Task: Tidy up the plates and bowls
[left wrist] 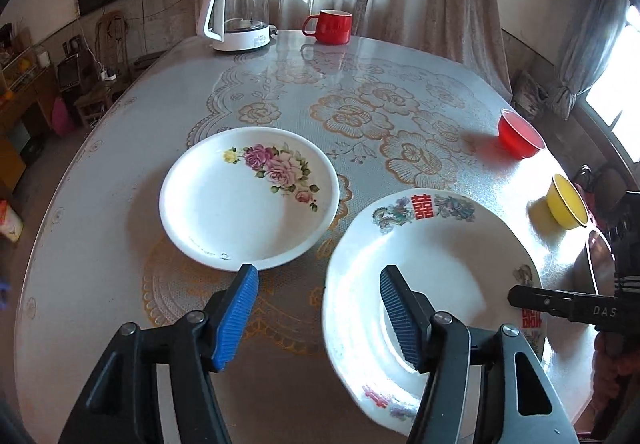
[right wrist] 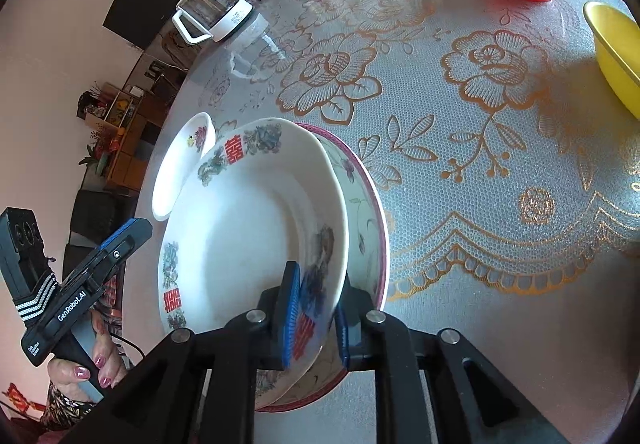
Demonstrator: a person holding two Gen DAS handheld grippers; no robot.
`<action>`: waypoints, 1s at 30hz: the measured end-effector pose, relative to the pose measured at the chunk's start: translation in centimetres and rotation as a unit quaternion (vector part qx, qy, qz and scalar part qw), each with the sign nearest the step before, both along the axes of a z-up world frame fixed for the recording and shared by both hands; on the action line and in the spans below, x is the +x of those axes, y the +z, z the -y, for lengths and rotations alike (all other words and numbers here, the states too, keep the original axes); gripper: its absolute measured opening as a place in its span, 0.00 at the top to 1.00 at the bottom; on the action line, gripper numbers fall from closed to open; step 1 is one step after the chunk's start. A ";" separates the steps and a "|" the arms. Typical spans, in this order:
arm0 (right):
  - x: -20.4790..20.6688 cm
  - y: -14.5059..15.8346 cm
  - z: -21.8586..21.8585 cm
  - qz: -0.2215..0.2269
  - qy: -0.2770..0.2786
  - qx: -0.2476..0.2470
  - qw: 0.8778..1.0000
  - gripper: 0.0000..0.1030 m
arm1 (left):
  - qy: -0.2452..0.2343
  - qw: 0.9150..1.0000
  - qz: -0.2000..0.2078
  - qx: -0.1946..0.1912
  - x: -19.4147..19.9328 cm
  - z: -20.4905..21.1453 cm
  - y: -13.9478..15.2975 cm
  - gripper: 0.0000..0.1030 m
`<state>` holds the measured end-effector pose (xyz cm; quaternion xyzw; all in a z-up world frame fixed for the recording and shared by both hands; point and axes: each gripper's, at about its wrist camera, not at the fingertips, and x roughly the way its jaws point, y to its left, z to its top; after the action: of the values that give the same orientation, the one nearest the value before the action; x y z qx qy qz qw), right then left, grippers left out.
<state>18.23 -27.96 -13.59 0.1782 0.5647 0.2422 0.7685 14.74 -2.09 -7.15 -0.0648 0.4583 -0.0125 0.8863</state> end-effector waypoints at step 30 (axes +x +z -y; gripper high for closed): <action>-0.8 4.1 0.5 0.051 -0.003 -0.094 0.994 0.68 | 0.024 0.998 -0.018 -0.054 -0.6 -1.5 0.0 0.27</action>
<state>17.41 -28.45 -9.53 0.0942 0.5447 0.1943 0.8103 14.15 -0.60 -7.16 -0.1235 0.4716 -0.0149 0.8730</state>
